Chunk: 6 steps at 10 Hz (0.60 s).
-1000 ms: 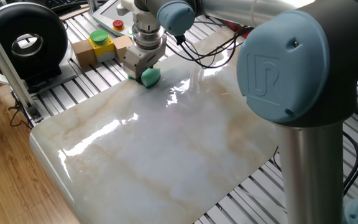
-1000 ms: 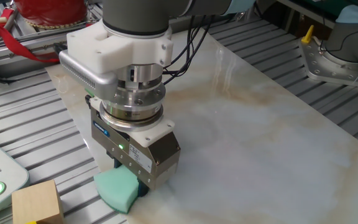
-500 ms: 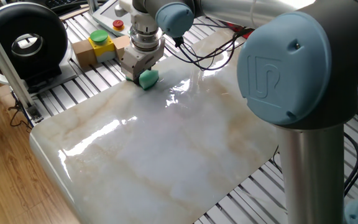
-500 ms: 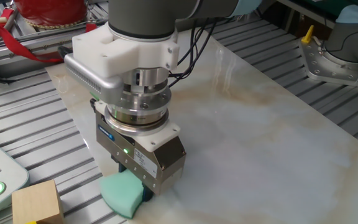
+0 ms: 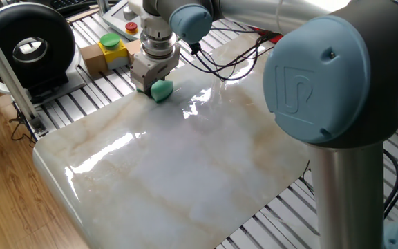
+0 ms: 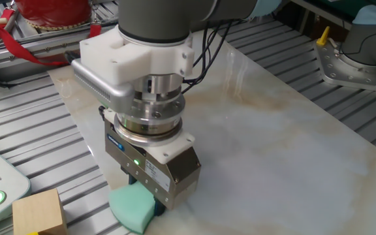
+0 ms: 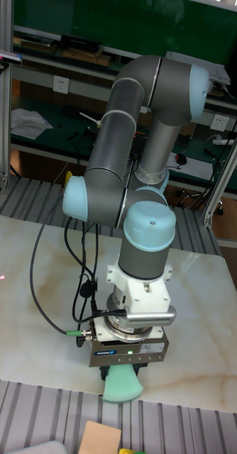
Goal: Clean the tabletop with a sponge
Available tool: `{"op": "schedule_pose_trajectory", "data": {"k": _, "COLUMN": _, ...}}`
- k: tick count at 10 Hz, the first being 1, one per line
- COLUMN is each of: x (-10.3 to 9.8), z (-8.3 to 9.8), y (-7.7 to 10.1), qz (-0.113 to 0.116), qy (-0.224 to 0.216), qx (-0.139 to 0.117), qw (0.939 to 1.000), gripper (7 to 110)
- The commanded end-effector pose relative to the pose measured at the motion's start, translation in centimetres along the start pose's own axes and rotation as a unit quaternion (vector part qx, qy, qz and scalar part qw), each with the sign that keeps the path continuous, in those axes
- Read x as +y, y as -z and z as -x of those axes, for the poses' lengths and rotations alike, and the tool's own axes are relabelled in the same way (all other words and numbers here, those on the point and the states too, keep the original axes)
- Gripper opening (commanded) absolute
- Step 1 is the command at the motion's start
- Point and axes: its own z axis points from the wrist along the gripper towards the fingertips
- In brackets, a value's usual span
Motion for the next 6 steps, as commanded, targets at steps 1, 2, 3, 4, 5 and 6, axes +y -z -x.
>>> {"op": "schedule_pose_trajectory", "data": {"k": 1, "x": 1.8, "z": 0.0, "y": -0.2, "qz": 0.005, "qy": -0.017, "qx": -0.003, "qw": 0.9998, "gripper": 7}}
{"op": "schedule_pose_trajectory", "data": {"k": 2, "x": 2.2, "z": -0.1, "y": -0.3, "qz": 0.004, "qy": -0.019, "qx": -0.003, "qw": 0.9998, "gripper": 7}}
{"op": "schedule_pose_trajectory", "data": {"k": 3, "x": 2.5, "z": -0.1, "y": -0.4, "qz": 0.003, "qy": -0.022, "qx": -0.003, "qw": 0.9998, "gripper": 7}}
{"op": "schedule_pose_trajectory", "data": {"k": 4, "x": 2.8, "z": 0.0, "y": -0.3, "qz": 0.002, "qy": -0.023, "qx": -0.003, "qw": 0.9997, "gripper": 7}}
{"op": "schedule_pose_trajectory", "data": {"k": 5, "x": 3.1, "z": 0.1, "y": -0.3, "qz": 0.001, "qy": -0.025, "qx": -0.002, "qw": 0.9997, "gripper": 7}}
{"op": "schedule_pose_trajectory", "data": {"k": 6, "x": 3.3, "z": 0.2, "y": -0.2, "qz": 0.001, "qy": -0.026, "qx": -0.002, "qw": 0.9997, "gripper": 7}}
